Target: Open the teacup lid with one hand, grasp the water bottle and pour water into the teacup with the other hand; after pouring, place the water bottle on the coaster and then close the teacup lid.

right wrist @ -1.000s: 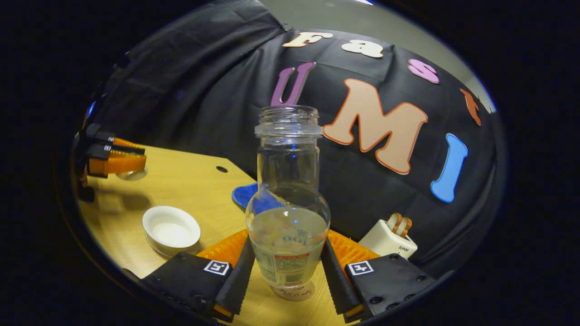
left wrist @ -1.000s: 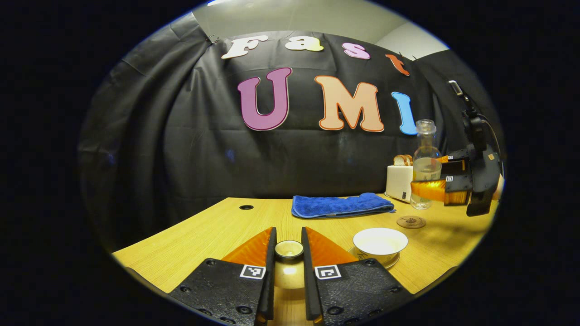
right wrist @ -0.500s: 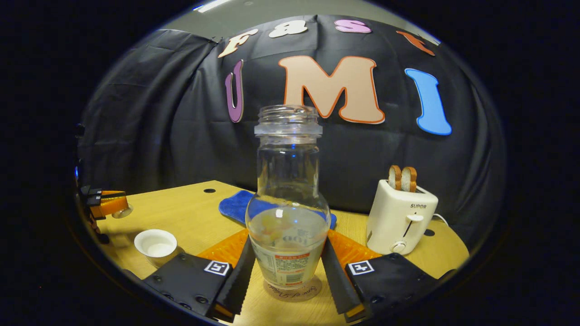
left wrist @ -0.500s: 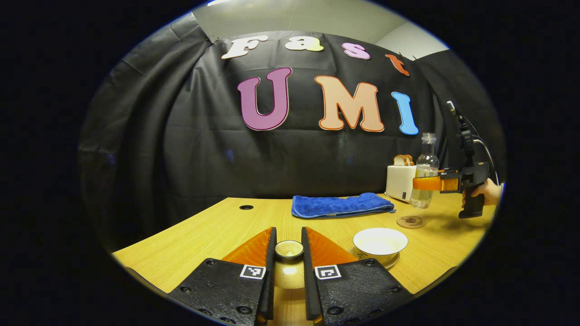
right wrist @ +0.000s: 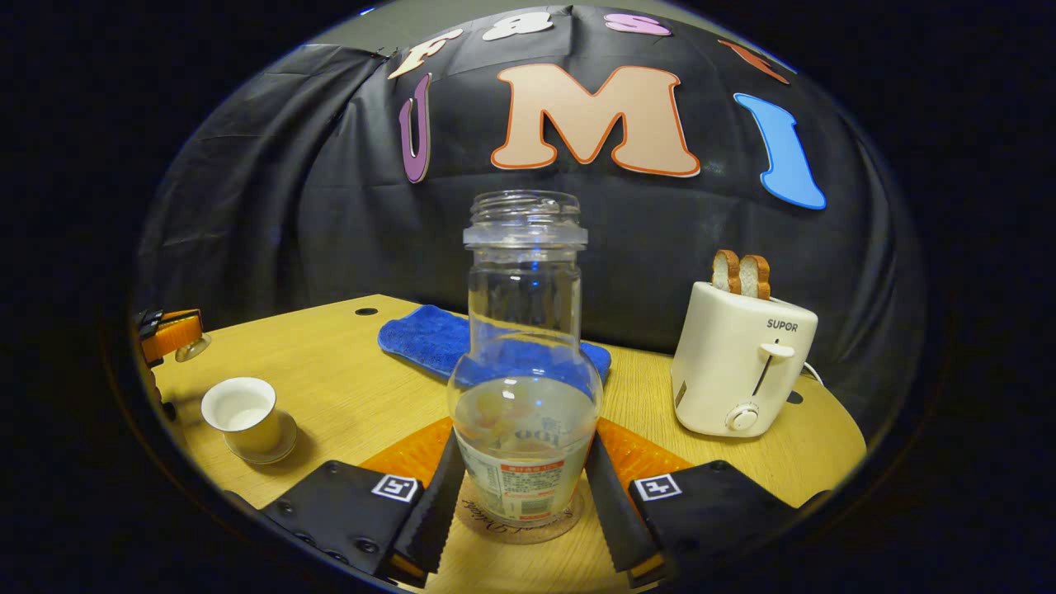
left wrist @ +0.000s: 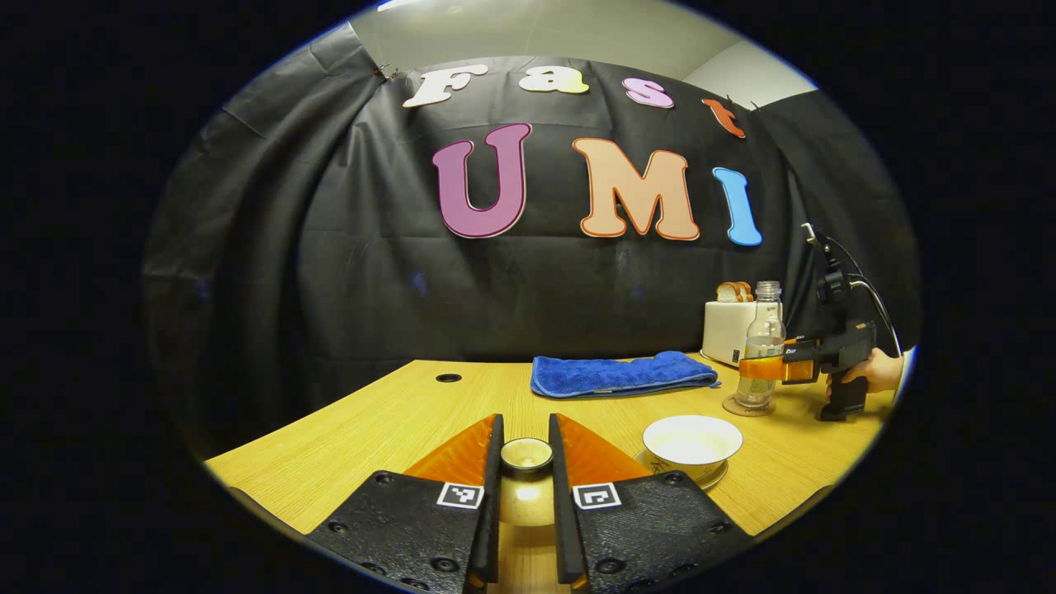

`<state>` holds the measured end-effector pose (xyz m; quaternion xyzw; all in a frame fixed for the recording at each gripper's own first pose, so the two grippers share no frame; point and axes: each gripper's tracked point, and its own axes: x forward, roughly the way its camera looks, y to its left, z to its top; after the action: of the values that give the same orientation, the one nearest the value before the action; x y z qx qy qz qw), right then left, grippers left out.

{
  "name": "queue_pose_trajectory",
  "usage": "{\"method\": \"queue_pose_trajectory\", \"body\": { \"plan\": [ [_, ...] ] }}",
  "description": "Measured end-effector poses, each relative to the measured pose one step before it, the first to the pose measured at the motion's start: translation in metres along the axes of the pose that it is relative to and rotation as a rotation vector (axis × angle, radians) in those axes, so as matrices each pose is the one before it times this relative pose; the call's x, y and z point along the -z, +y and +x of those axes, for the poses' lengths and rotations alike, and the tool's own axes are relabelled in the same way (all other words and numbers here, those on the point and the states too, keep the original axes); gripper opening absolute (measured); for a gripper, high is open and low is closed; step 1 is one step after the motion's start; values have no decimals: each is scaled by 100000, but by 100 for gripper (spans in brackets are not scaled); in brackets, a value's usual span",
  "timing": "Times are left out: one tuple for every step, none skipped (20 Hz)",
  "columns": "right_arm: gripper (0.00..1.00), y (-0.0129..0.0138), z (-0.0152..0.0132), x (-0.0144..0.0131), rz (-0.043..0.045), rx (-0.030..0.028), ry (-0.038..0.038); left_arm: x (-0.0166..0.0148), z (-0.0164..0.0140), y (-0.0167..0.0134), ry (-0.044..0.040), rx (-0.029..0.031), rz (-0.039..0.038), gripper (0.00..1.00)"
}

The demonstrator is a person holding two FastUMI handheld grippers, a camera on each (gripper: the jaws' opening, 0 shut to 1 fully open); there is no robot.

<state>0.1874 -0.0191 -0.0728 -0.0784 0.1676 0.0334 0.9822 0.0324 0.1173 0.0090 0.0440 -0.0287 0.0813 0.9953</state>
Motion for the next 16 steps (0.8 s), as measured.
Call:
{"method": "queue_pose_trajectory", "body": {
  "plan": [
    [79,33,46,-9,764,-213,209,97,2,32,-10,-23,13,25],
    [78,-78,23,1,742,111,-116,4,-72,-10,-16,-1,1,25],
    [79,-17,25,63,417,149,277,-16,-30,42,24,3,9,25],
    [81,-82,-34,29,94,355,118,-23,6,-23,1,7,-3,25],
    [84,-53,20,69,171,-11,364,-9,52,-6,-3,-10,-1,25],
    [82,182,-125,127,547,-457,35,-89,41,-65,52,-3,21,25],
    [84,66,-120,29,558,-459,79,69,12,8,-30,0,-21,25],
    [90,56,-122,62,114,-39,-309,-42,21,31,29,47,12,25],
    [87,-21,-166,25,-457,326,-178,103,-10,-192,-96,509,-78,25],
    [84,21,-192,43,-302,202,-109,-85,-49,-65,-138,484,-50,25],
    [85,57,-118,-95,-390,69,-323,126,41,-36,75,326,51,25],
    [92,105,-209,29,-811,117,-234,-52,23,-10,-73,236,-35,25],
    [91,22,-164,-125,-953,107,-275,-61,88,-74,-35,65,-21,25],
    [91,26,-223,43,-405,147,-541,12,-60,52,49,28,-26,25],
    [84,-6,-253,-24,297,0,-270,5,91,-37,-61,87,-69,25],
    [84,41,-196,119,670,-253,-201,176,21,-19,92,211,11,25]
  ]
}}
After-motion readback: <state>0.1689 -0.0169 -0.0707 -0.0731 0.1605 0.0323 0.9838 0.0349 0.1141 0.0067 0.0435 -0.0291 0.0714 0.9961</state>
